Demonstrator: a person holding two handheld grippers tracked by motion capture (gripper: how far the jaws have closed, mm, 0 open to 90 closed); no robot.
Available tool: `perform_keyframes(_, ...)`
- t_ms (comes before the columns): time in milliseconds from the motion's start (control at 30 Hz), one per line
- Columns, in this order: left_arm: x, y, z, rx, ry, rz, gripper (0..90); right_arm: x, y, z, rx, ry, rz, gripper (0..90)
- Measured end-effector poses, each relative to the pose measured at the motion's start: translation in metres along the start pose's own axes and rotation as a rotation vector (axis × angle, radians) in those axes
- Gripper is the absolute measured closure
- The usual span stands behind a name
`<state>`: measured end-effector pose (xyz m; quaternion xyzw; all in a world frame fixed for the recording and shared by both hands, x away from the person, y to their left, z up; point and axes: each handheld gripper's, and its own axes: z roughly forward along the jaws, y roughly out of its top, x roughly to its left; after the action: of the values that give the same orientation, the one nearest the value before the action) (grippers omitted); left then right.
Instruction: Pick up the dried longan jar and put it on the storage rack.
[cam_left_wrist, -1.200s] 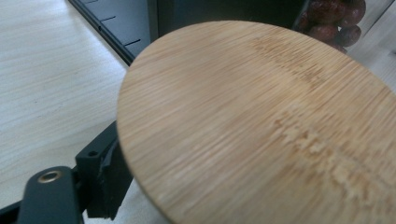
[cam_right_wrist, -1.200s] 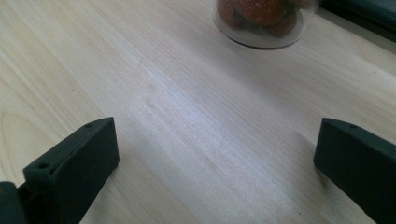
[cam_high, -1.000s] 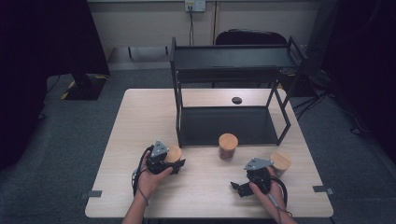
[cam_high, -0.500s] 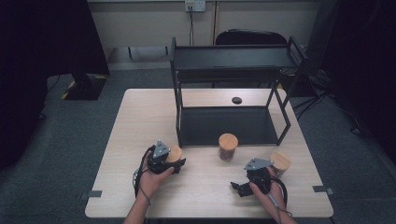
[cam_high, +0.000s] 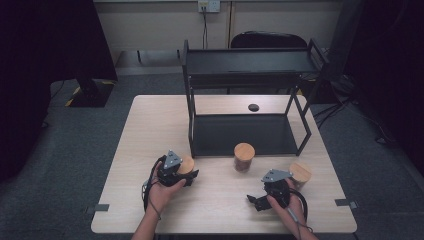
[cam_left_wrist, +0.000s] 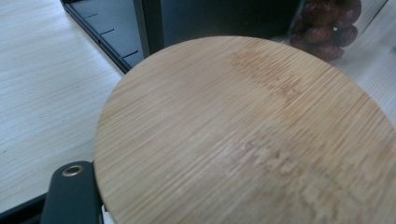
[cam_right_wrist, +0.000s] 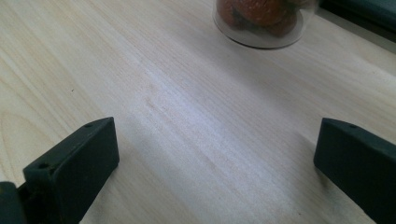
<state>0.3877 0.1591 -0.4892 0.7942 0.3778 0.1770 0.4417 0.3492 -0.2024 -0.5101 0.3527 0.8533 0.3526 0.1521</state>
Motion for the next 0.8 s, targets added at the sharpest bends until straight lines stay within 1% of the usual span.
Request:
perform_keyframes(200,-0.003,0.007,0.003,-0.004,-0.005,0.006,25.6,0.0,0.0,0.0,0.0,0.0,0.0,0.0)
perform_keyframes(333,-0.004,0.01,0.006,-0.012,-0.008,0.001,25.7,0.0,0.0,0.0,0.0,0.0,0.0,0.0)
perform_keyframes(800,-0.007,0.024,0.011,-0.013,-0.009,0.017,25.7,0.0,0.0,0.0,0.0,0.0,0.0,0.0)
